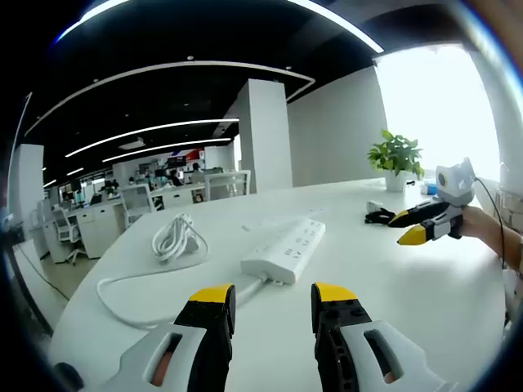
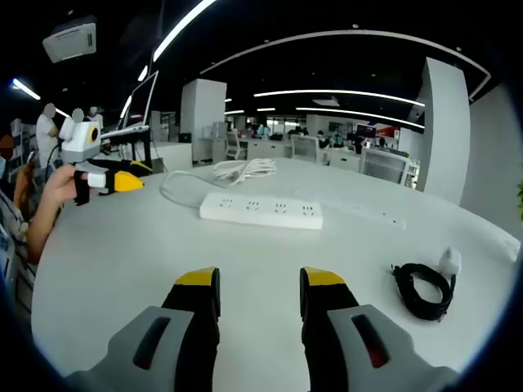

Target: Straighten the power strip on the desk, plug the charger into it

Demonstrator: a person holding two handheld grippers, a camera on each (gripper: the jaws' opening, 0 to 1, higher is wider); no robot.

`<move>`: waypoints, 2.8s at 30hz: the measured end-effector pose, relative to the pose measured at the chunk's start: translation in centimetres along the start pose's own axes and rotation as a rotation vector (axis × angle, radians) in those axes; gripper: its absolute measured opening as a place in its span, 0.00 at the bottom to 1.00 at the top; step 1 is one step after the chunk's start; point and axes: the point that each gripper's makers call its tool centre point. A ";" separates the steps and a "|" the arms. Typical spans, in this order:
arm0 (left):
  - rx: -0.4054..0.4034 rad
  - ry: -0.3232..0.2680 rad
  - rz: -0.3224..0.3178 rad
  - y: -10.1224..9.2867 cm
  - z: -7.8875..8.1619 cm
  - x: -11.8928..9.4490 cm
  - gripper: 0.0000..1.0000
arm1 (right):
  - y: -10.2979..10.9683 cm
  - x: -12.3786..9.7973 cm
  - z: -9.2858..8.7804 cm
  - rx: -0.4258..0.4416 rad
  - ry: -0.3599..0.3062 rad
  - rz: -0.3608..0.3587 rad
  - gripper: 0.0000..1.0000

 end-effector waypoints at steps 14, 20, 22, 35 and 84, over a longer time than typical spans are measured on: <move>0.009 0.030 -0.012 -0.4 -0.3 1.3 0.35 | -1.6 0.6 0.2 -0.014 -0.015 0.000 0.36; 0.005 0.053 -0.032 -0.9 -0.5 2.1 0.36 | -2.6 1.0 0.5 -0.021 -0.028 0.001 0.36; 0.003 0.058 -0.040 -1.1 -0.5 2.4 0.36 | -2.9 1.3 0.5 -0.026 -0.025 0.000 0.35; -0.010 0.038 -0.036 -1.3 -0.1 3.9 0.35 | -3.9 2.9 1.1 -0.033 -0.031 0.019 0.35; -0.087 0.061 -0.137 -1.4 -1.2 8.6 0.34 | -7.8 8.9 1.4 -0.005 0.008 0.043 0.32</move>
Point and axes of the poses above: the point that each gripper's makers call its tool centre point, and the gripper's own axes: x roughly forward along the fingers, y roughly to its left, z roughly out of its top
